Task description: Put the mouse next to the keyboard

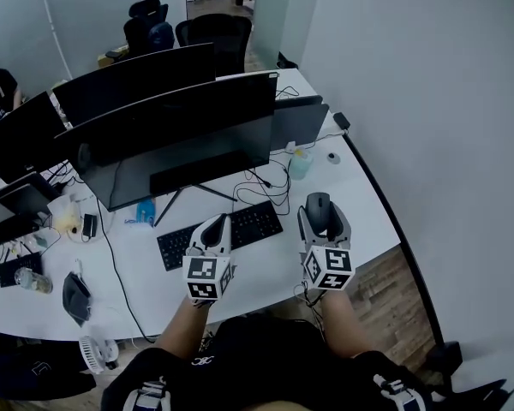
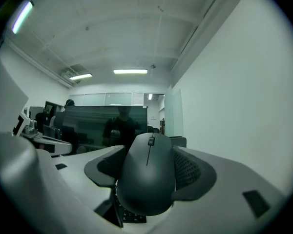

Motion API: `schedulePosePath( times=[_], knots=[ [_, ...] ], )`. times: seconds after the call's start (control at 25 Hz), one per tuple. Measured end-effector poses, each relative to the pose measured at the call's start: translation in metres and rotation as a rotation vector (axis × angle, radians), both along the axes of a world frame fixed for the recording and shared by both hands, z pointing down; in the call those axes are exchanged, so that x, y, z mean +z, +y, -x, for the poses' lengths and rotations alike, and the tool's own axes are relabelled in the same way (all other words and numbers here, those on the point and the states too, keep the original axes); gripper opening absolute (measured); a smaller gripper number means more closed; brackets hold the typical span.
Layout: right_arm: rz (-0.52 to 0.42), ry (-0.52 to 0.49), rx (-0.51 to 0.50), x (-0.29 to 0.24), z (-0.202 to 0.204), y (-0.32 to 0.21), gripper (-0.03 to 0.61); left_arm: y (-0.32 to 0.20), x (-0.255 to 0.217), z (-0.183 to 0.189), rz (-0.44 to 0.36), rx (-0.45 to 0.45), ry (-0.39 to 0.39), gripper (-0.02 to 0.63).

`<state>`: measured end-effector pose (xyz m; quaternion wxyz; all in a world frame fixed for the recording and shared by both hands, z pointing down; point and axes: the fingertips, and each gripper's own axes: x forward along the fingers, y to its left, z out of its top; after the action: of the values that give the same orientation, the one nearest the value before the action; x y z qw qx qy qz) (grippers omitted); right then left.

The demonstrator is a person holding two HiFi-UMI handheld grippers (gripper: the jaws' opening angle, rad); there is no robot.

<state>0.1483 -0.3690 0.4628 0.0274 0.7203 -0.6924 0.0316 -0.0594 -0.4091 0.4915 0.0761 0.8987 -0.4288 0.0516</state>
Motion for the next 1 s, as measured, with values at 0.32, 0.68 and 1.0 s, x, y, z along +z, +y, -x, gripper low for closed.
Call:
schedulePosePath(
  times=[0.32,0.68,1.0],
  knots=[
    [0.030,-0.025,-0.045,0.021,-0.027,-0.021,0.314,-0.012,0.011,-0.021,0.024,-0.043,-0.005,0.012],
    [0.088,-0.063,-0.150,0.045,-0.070,-0.063,0.314,-0.012,-0.003,-0.053,0.022,-0.179,-0.005,0.012],
    [0.231,-0.071,-0.227,0.108,-0.077,-0.103,0.314,-0.006,-0.007,-0.048,0.018,-0.306,-0.040,0.012]
  ],
)
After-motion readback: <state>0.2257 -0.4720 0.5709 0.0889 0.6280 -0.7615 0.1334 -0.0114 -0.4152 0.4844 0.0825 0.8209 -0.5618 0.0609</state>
